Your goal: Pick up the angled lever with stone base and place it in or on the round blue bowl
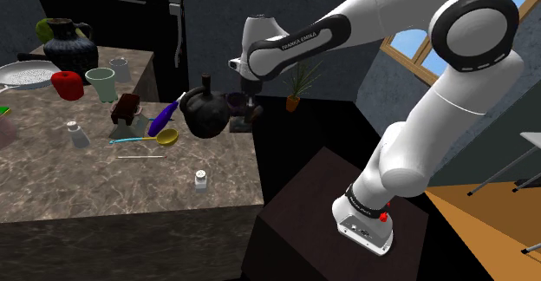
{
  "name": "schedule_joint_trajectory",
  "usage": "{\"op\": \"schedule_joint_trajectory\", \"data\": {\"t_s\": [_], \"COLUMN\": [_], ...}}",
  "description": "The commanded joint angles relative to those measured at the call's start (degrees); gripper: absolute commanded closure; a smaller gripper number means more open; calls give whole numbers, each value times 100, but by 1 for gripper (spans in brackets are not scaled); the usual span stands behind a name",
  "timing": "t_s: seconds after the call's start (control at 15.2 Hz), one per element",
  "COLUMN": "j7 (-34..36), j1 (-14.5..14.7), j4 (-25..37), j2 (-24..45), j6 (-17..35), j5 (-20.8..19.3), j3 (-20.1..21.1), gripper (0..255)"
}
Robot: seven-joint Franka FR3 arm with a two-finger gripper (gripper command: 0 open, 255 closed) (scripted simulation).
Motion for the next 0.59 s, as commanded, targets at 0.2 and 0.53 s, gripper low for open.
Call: {"op": "schedule_joint_trajectory", "data": {"t_s": [0.2,0.53], "j7": [-531,-1076], "j1": [-255,-552], "j4": [803,1824], "j2": [581,1315], "j6": [-242,-552], "j5": [36,144], "j3": [-261,-471], "gripper": [255,255]}}
